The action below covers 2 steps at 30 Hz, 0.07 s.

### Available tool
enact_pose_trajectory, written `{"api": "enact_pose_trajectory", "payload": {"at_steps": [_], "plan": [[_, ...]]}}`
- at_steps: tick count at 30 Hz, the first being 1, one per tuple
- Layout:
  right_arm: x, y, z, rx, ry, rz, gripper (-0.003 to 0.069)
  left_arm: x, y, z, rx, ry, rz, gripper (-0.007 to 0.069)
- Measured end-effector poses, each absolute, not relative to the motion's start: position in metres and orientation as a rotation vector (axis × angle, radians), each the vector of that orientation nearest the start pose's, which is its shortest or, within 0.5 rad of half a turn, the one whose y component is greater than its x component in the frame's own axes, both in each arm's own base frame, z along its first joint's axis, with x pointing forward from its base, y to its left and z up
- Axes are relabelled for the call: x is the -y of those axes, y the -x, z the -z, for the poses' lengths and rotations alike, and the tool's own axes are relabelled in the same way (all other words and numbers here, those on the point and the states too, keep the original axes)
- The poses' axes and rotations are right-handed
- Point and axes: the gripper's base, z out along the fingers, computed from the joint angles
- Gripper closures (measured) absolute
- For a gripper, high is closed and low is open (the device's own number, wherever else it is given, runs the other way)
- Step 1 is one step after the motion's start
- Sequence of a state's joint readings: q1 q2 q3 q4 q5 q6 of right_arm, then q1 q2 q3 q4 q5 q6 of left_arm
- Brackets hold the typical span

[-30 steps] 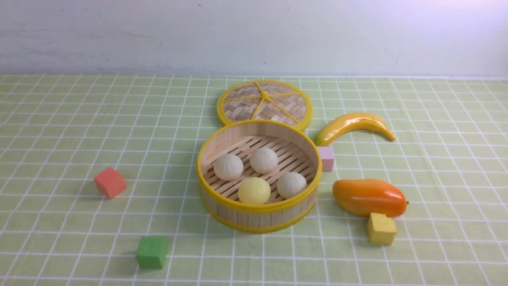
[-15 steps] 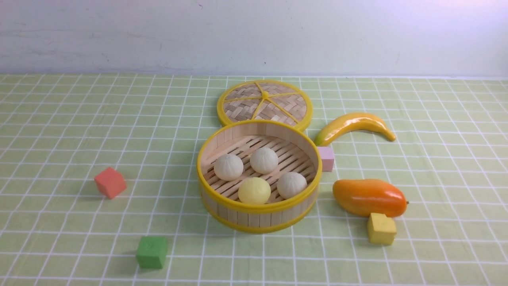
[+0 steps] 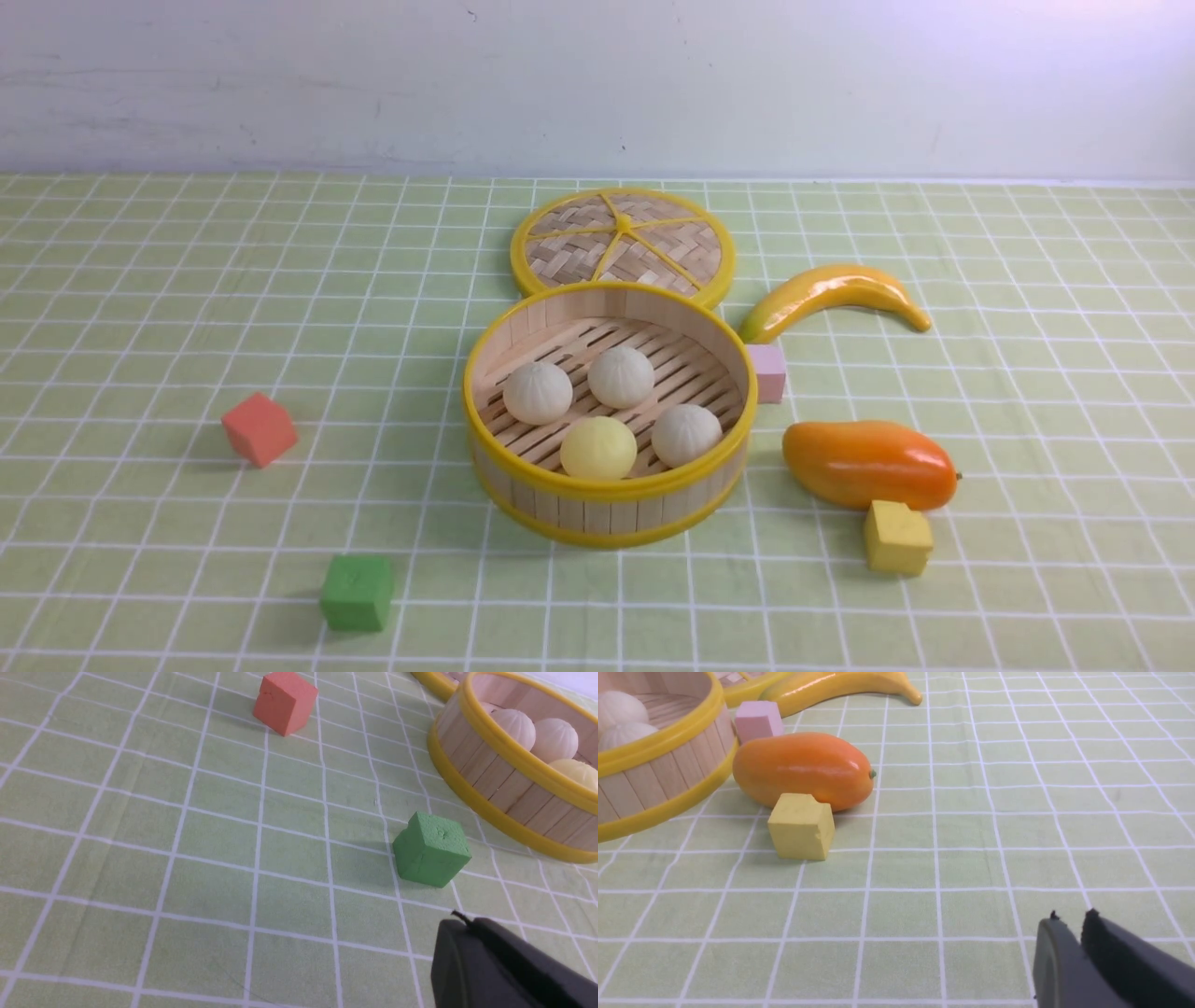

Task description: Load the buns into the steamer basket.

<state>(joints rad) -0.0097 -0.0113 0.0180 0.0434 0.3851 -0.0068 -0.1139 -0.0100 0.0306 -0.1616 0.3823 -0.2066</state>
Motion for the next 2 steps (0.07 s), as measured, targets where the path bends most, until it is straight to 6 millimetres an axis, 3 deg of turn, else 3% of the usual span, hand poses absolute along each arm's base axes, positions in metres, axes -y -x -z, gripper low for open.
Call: {"api": "enact_pose_trajectory", "payload": {"at_steps": [2], "plan": [[-0.0010,-0.0521,-0.1731,-1.875,-0.029,-0.032,0.0573,0.0114,-0.0514,-0.1695,-1.890,0.189,0.378,0.0638]]}}
